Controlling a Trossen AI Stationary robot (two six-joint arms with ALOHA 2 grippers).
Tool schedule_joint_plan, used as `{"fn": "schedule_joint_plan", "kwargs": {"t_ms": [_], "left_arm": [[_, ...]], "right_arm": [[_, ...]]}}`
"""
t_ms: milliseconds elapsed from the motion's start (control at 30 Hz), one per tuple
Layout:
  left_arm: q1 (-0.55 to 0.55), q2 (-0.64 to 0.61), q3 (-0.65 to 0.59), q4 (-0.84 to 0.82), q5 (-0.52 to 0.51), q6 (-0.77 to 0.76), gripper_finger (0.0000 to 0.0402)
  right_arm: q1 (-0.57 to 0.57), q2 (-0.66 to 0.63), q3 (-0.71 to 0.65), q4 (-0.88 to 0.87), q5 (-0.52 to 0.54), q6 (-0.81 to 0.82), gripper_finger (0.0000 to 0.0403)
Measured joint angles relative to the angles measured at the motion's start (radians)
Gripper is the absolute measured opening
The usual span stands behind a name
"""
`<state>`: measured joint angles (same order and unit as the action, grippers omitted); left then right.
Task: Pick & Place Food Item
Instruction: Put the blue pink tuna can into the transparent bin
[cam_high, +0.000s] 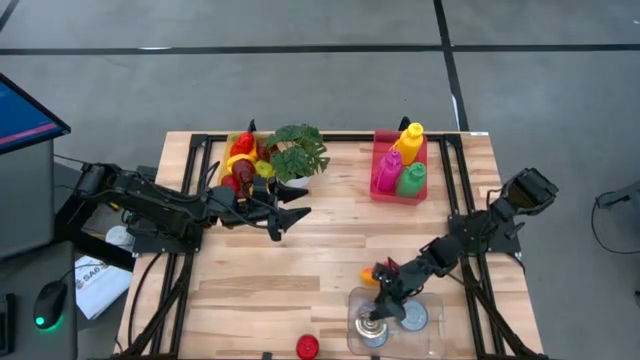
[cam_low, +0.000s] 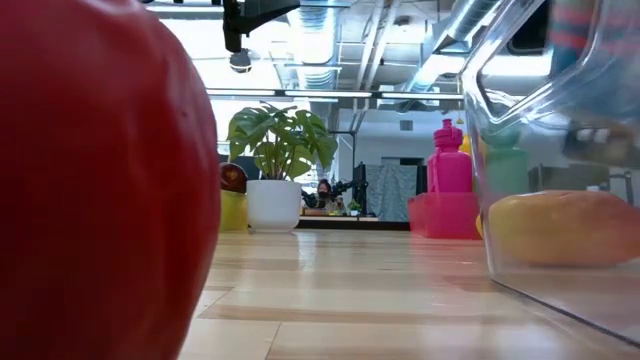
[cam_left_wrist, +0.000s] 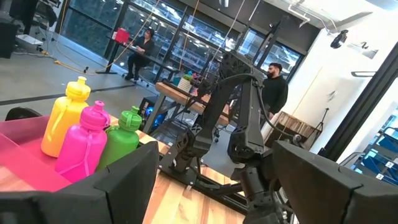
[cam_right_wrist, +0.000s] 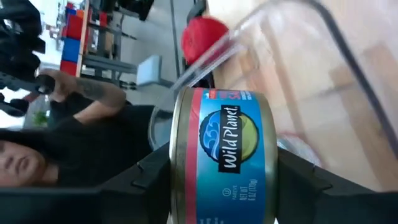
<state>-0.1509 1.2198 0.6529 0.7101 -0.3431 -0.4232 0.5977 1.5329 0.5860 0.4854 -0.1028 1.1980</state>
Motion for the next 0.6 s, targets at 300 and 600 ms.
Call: {"fn": "schedule_joint_plan", "kwargs": {"t_ms": [300, 600], "left_arm": [[0.0, 0.0, 0.0, 0.0, 0.0, 0.0, 0.0305], [0.0, 0.0, 0.0, 0.0, 0.0, 0.0, 0.0305]], "right_arm": [[-0.005, -0.001, 0.001, -0.025, -0.035, -0.001, 0.0212], [-0.011, -0.01, 0.004, -0.027, -0.058, -0.032, 0.0305]]}}
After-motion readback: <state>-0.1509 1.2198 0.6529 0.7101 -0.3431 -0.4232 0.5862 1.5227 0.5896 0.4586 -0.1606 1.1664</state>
